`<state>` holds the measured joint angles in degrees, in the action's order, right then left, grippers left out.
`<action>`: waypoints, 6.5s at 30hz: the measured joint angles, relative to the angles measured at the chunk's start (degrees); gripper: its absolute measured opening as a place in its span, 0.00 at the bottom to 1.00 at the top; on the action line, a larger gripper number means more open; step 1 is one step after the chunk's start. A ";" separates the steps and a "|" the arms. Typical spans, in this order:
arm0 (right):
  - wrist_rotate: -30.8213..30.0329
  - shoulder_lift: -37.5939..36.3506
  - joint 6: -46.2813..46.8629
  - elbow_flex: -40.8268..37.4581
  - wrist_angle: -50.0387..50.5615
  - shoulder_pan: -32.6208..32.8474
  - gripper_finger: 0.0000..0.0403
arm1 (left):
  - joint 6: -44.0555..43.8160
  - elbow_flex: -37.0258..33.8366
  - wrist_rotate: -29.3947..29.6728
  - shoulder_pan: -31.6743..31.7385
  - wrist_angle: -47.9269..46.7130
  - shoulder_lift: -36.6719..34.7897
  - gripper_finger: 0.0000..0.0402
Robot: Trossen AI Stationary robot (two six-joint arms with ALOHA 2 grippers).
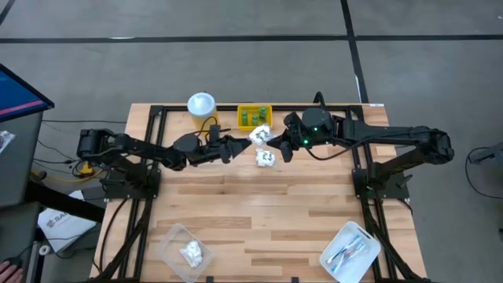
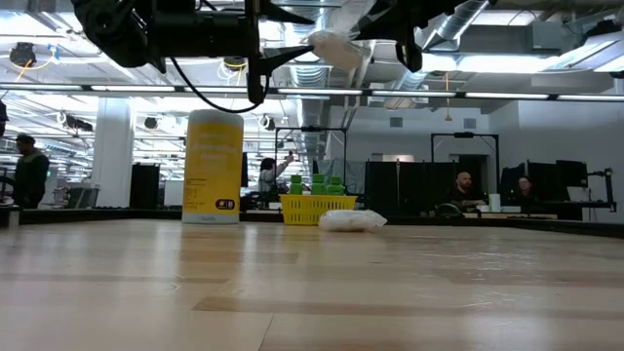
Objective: Pick & Place Travel size toiletries
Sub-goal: Put the right white cotton pack into the transparent bin, then put the white cotton pack into the transparent bin
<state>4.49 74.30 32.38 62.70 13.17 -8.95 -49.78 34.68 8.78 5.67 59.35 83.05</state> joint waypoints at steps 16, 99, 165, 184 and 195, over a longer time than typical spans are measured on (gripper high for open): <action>0.15 0.00 -1.49 0.00 0.02 1.88 0.00 | 0.00 0.00 -0.37 0.85 -0.44 -0.02 0.01; 4.39 13.86 5.09 -0.02 18.52 3.39 0.51 | -19.15 -0.04 -25.01 -46.38 -68.41 -22.87 0.57; -2.42 17.02 5.17 14.30 19.57 7.44 0.00 | 6.35 -0.07 -3.21 -9.96 -56.72 -31.68 0.65; -7.13 16.92 5.11 18.10 19.46 10.84 0.00 | 4.75 -0.07 -10.52 -4.37 -44.86 -25.92 0.65; -7.13 16.92 5.11 18.10 19.37 10.88 0.00 | 4.44 -0.07 -10.73 -3.98 -38.67 -19.73 0.60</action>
<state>-2.63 91.22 37.50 80.79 32.54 1.93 -45.34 34.61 -1.96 1.69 20.68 63.31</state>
